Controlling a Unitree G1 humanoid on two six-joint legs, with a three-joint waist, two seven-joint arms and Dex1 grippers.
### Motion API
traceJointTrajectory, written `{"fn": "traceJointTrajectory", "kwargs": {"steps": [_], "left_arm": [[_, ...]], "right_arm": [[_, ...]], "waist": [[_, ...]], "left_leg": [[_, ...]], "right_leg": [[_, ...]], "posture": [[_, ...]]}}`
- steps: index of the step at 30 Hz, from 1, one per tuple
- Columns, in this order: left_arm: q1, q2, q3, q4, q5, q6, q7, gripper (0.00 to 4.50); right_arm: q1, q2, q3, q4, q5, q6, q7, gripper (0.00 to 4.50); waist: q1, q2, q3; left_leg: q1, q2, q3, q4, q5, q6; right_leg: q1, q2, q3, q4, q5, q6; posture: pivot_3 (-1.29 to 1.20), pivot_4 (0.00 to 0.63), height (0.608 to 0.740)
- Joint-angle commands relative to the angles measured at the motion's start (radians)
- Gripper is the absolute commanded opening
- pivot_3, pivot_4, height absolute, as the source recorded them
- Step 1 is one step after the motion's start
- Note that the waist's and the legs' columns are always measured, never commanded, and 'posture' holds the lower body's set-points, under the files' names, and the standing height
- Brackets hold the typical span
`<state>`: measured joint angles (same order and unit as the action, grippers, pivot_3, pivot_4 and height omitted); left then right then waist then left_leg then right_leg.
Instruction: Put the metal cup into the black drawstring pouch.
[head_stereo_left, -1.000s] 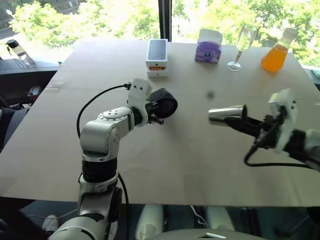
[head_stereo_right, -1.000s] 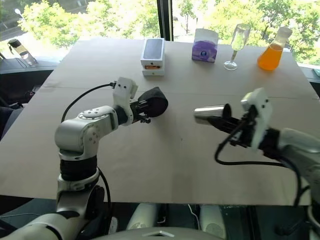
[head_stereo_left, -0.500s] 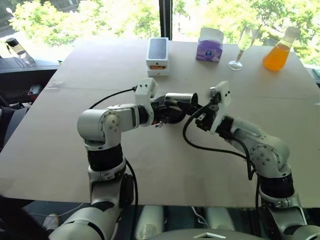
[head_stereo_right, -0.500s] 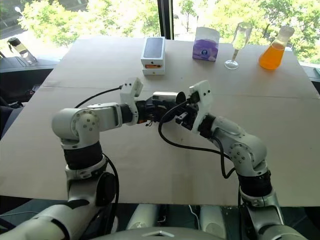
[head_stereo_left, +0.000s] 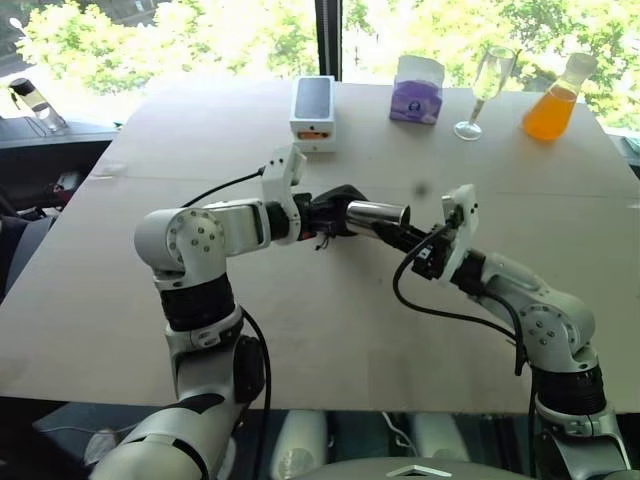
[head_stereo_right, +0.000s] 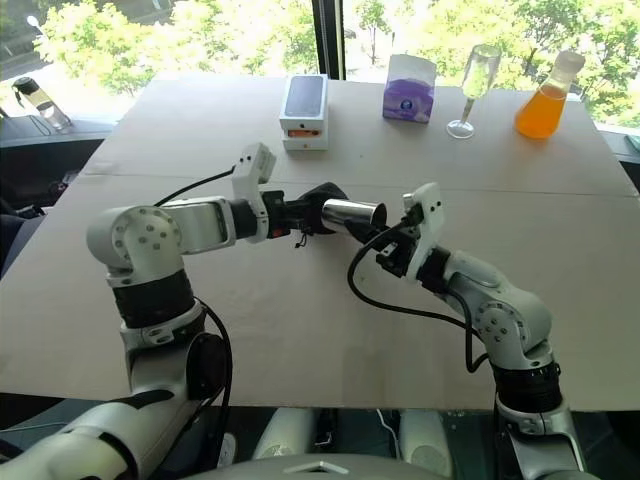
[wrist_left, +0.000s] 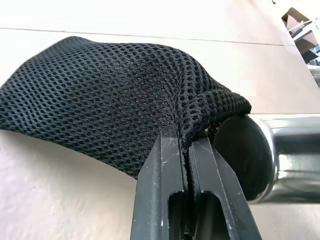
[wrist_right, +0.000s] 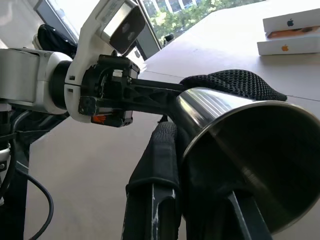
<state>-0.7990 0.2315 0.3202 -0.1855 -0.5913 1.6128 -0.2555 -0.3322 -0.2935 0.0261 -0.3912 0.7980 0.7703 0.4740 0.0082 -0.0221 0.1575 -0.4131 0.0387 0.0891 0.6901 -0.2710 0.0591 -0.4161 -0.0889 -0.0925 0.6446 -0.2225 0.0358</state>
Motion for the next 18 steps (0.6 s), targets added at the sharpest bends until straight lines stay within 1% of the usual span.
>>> {"fn": "traceJointTrajectory", "kwargs": {"steps": [1, 5, 8, 11, 13, 18], "left_arm": [[-0.017, 0.027, -0.023, -0.004, -0.057, 0.002, 0.008, 0.0], [-0.02, 0.042, -0.042, 0.004, -0.092, 0.002, 0.021, 0.0], [-0.016, 0.052, -0.054, 0.008, -0.131, 0.002, 0.03, 0.0], [-0.006, 0.07, -0.069, 0.01, -0.173, 0.002, 0.038, 0.0], [0.003, 0.082, -0.08, 0.007, -0.202, 0.002, 0.041, 0.0], [0.012, 0.101, -0.103, 0.003, -0.254, 0.002, 0.051, 0.0]], "right_arm": [[-0.012, 0.015, 0.023, -0.023, -0.009, -0.023, 0.017, 0.08], [-0.034, 0.041, 0.07, 0.029, -0.069, -0.051, 0.022, 0.08], [-0.052, 0.052, 0.104, 0.084, -0.163, -0.095, -0.004, 0.08], [-0.057, 0.068, 0.102, 0.109, -0.201, -0.114, -0.02, 0.08], [-0.06, 0.068, 0.114, 0.124, -0.255, -0.134, -0.037, 0.08], [-0.038, 0.085, 0.139, 0.103, -0.254, -0.139, 0.017, 0.08]], "waist": [[0.0, 0.0, 0.0], [0.0, 0.0, 0.0], [0.001, 0.0, 0.0], [0.004, 0.0, 0.0], [0.003, 0.0, 0.0], [0.002, 0.0, 0.0]], "left_leg": [[0.0, 0.0, 0.0, 0.0, 0.0, 0.0], [0.0, 0.0, 0.0, 0.0, 0.0, 0.0], [0.0, 0.0, 0.0, 0.0, 0.0, 0.0], [0.0, 0.0, 0.0, 0.0, 0.0, 0.0], [-0.001, 0.0, 0.0, 0.0, 0.0, 0.0], [0.0, 0.0, 0.0, 0.0, 0.0, 0.0]], "right_leg": [[0.0, 0.0, 0.0, 0.0, 0.0, 0.0], [0.0, 0.0, 0.0, 0.0, 0.0, 0.0], [0.0, 0.0, 0.0, 0.0, 0.0, 0.0], [0.0, 0.0, 0.0, 0.0, 0.0, 0.0], [0.0, 0.0, 0.0, 0.0, 0.0, 0.0], [0.0, -0.001, 0.0, 0.0, 0.0, 0.0]], "posture": [[0.0, 0.15, 0.737], [0.0, 0.15, 0.737], [0.0, 0.15, 0.737], [0.0, 0.15, 0.737], [0.0, 0.15, 0.737], [0.0, 0.15, 0.737]]}}
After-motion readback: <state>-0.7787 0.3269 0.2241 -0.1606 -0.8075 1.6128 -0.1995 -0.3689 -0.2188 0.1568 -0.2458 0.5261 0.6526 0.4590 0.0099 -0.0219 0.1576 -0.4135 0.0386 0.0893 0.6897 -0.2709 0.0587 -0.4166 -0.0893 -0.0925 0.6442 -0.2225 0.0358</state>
